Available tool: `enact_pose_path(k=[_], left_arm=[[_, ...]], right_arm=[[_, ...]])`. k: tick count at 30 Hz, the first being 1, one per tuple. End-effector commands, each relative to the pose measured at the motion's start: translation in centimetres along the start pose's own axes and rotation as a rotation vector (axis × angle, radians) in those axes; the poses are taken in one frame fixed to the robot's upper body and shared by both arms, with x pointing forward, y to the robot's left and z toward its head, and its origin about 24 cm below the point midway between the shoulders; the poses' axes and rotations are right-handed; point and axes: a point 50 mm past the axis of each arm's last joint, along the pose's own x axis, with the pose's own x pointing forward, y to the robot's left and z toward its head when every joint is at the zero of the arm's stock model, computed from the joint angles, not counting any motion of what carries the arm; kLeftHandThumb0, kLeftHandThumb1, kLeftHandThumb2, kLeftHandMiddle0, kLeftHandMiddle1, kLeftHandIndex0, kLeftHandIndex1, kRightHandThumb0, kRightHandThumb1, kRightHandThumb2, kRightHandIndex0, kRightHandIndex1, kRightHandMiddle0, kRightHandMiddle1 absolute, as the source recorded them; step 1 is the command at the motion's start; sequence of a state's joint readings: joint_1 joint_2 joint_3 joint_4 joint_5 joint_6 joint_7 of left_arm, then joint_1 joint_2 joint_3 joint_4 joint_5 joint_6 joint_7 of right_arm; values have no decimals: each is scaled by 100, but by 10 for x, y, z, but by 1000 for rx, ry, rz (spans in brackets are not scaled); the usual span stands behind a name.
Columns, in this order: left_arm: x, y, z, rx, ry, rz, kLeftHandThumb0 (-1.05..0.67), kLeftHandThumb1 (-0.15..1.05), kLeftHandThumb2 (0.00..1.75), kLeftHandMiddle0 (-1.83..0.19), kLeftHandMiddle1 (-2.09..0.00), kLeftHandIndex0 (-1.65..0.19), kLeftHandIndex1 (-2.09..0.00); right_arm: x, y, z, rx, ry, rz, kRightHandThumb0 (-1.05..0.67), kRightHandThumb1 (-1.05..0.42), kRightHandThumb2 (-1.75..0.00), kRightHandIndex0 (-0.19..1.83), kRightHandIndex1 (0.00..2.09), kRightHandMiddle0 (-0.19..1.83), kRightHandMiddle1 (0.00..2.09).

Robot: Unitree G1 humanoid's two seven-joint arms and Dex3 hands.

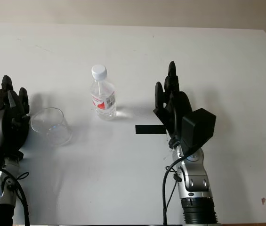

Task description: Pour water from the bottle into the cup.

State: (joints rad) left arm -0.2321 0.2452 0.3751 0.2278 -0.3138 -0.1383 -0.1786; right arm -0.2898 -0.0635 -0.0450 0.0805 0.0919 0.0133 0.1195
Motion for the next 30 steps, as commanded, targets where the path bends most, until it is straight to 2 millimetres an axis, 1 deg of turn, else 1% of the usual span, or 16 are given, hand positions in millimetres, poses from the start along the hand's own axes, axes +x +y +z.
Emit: enact_pose_path(k=[1,5,8,11,12,15,17,22,30], left_arm=[[0,0,1,0,-5,-7,-71,105,74,14,-5,19,-2],[1,0,1,8,-5,-16,-72,105,74,14,-5,19,-2],[1,-2,0,-5,-5,-13,-71,105,74,14,-5,18,-3],[-2,-1,-3,-14,-1,-7,-70,105,75,14,-5,18,-3],[-2,1,-3,-11,2,-4,-69,105,75,14,-5,19,-3],[-2,1,-2,0,-1,-3,-70,105,75,14,-5,19,-3],[-2,0,-1,5,-4,-7,-71,105,77,15,-5,19,-2],[-1,-4,-2,-2,-17,-15,-70,105,77,15,-5,18,-3],[-4,-2,-3,2,-3,-5,-70,105,77,15,-5,19,-1]], right_arm=[[-2,-1,3,1,-19,1,-85,-105,-62,-19,0,-19,0],[-2,-3,3,-4,-25,14,-87,-105,-58,-19,0,-19,0],[-3,-5,0,-16,-35,37,-92,-105,-47,-19,0,-19,0],[-3,-6,-3,-8,-50,92,-93,-105,-32,-19,0,-19,0],[-2,-6,-2,-7,-54,108,-94,-105,-22,-19,0,-19,0],[7,-1,3,-31,-74,175,-99,-99,-7,-19,0,-19,0],[13,3,6,-69,-92,216,-101,-95,-5,-19,0,-19,0],[37,28,16,-90,-131,352,-104,-87,-2,-19,0,-19,0],[57,55,13,-120,-144,435,-105,-84,-4,-19,0,-19,0]])
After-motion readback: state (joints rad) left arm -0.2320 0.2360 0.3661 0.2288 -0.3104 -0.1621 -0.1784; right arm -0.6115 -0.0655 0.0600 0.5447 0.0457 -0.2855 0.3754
